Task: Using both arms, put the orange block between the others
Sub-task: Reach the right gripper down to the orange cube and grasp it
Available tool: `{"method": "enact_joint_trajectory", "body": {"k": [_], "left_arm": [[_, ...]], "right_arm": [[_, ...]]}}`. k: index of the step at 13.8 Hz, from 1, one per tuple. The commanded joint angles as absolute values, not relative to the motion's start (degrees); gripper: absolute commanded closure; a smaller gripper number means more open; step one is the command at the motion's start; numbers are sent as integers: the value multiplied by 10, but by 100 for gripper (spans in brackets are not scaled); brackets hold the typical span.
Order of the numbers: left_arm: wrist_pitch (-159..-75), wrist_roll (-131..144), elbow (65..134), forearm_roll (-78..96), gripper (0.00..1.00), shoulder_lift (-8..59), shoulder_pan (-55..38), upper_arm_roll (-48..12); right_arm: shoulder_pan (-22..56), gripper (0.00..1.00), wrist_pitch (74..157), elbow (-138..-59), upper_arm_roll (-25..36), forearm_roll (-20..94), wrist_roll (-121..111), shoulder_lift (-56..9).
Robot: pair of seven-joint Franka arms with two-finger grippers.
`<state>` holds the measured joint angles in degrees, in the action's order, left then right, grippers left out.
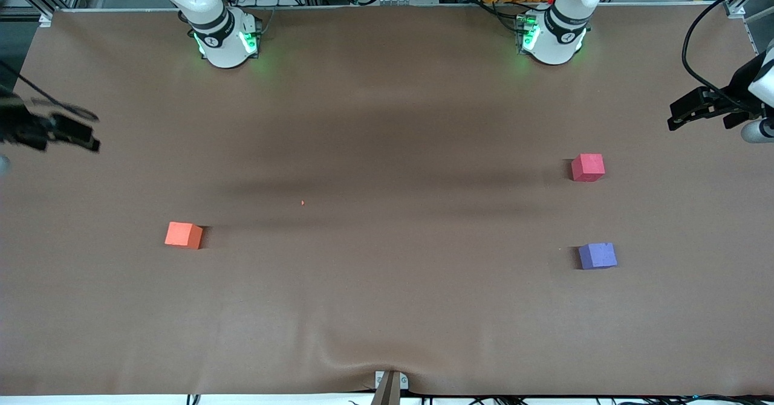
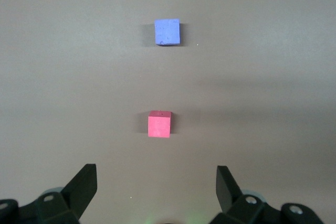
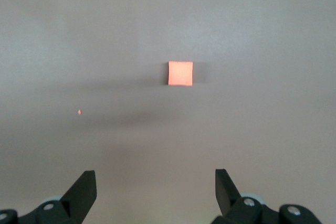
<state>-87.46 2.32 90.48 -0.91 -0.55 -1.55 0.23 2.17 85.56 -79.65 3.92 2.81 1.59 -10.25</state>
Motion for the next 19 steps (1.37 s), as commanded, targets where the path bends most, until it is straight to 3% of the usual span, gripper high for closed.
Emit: {"method": "enact_joint_trajectory", "body": {"k": [1,9,14,19], "left_arm": [[-867,12,895,-19,0,3,-18,4],[-870,12,896,-18,0,4,-17,4],[-870,12,896,-18,0,4,-17,4],[-871,12,896,-18,0,4,-17,4]], "right_arm": [[11,0,929,-864,40,37,22,-133],[-8,0,1120,-901,39,40,22,-303],[-5,0,1178,-899,39,54,17,-376],[-3,0,1181,-900,35,57,16,-402]]}}
